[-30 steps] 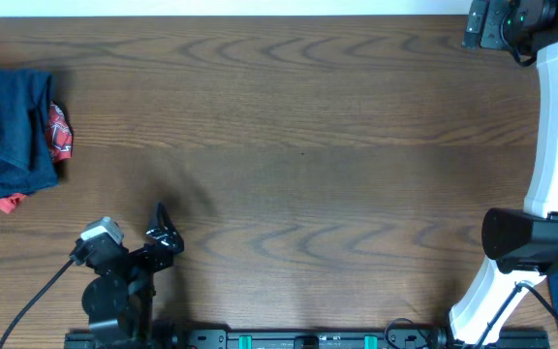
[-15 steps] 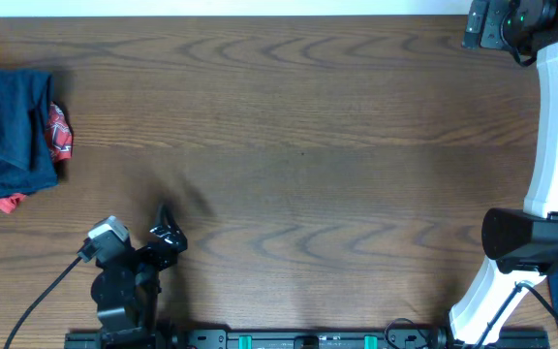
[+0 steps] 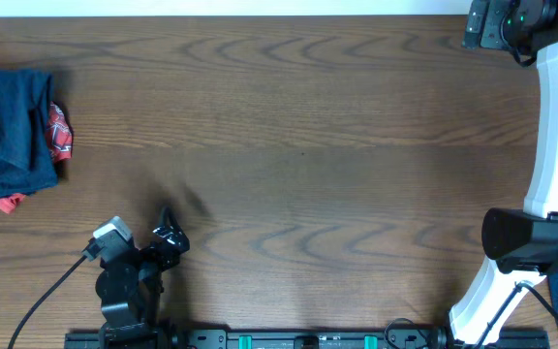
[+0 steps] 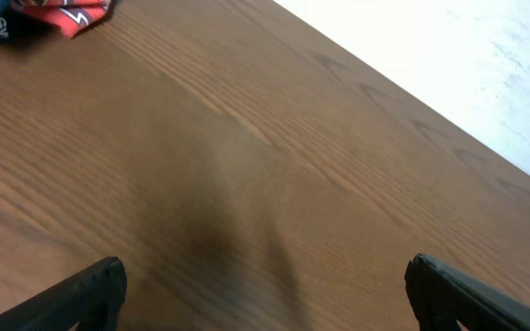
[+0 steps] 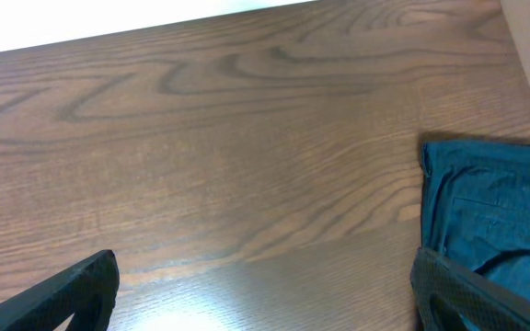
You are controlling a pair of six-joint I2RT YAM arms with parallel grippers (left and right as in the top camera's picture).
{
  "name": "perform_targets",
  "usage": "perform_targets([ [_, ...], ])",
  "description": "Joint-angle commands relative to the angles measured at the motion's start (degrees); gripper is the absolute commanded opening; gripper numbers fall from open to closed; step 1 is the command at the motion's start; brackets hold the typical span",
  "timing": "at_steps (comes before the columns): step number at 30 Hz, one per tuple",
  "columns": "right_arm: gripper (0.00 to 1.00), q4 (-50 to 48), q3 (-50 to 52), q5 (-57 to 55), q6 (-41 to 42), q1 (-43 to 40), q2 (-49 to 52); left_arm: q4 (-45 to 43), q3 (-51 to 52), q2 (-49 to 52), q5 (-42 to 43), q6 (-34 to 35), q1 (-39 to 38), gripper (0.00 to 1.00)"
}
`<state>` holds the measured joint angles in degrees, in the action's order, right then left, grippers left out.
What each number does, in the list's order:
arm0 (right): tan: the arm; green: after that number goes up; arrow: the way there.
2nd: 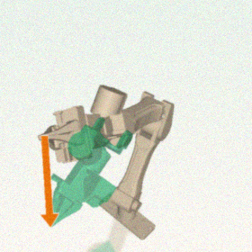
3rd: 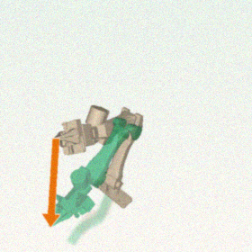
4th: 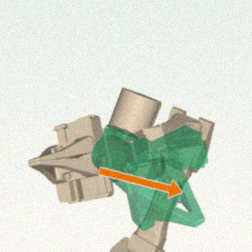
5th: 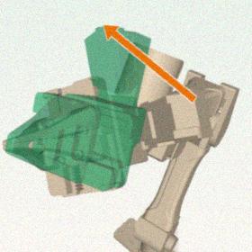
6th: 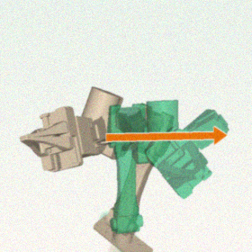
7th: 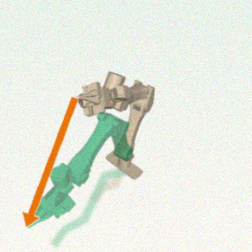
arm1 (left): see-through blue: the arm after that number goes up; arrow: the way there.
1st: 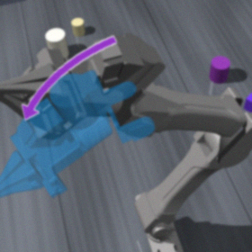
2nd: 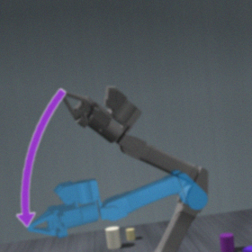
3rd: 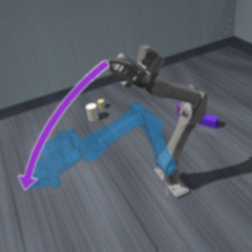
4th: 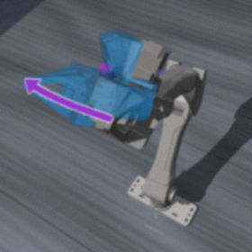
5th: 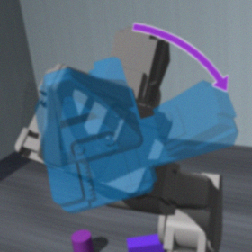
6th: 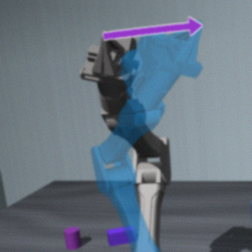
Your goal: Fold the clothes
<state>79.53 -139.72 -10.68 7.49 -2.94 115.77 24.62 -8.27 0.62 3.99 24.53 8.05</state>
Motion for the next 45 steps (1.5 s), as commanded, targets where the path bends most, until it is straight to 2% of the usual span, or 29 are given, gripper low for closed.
perform_targets([
  [1, 0.99, 0.0, -0.1, 0.0, 1.0, -0.2, -0.6, -1.0, 1.3, -0.5, -1.6, -3.2, 0.3, 0.98],
  [11, 0.99, 0.0, -0.1, 0.0, 1.0, 0.0, -0.6, -1.0, 1.4, -0.5, -1.7, -17.9, 0.3, 0.98],
  [23, 0.99, 0.0, -0.1, 0.0, 1.0, 0.0, -0.6, -0.1, 1.2, -0.5, -1.7, -27.4, 0.3, 0.98],
  [31, 0.99, 0.0, -0.1, 0.0, 1.0, 0.0, -0.6, 6.9, -0.1, -0.5, -2.1, -27.5, 0.3, 0.98],
  [35, 0.99, 0.0, -0.1, 0.0, 1.0, 0.0, -0.6, 7.2, -0.2, -0.5, -2.1, -27.5, 0.3, 0.98],
  [38, 0.99, 0.0, -0.1, 0.0, 1.0, 0.0, -0.6, 4.9, 0.1, -0.5, -2.1, -27.5, 0.3, 0.98],
  [45, 0.99, 0.0, -0.1, 0.0, 1.0, 0.0, -0.6, -6.8, 2.7, -0.5, -0.8, -27.3, 0.3, 0.98],
])
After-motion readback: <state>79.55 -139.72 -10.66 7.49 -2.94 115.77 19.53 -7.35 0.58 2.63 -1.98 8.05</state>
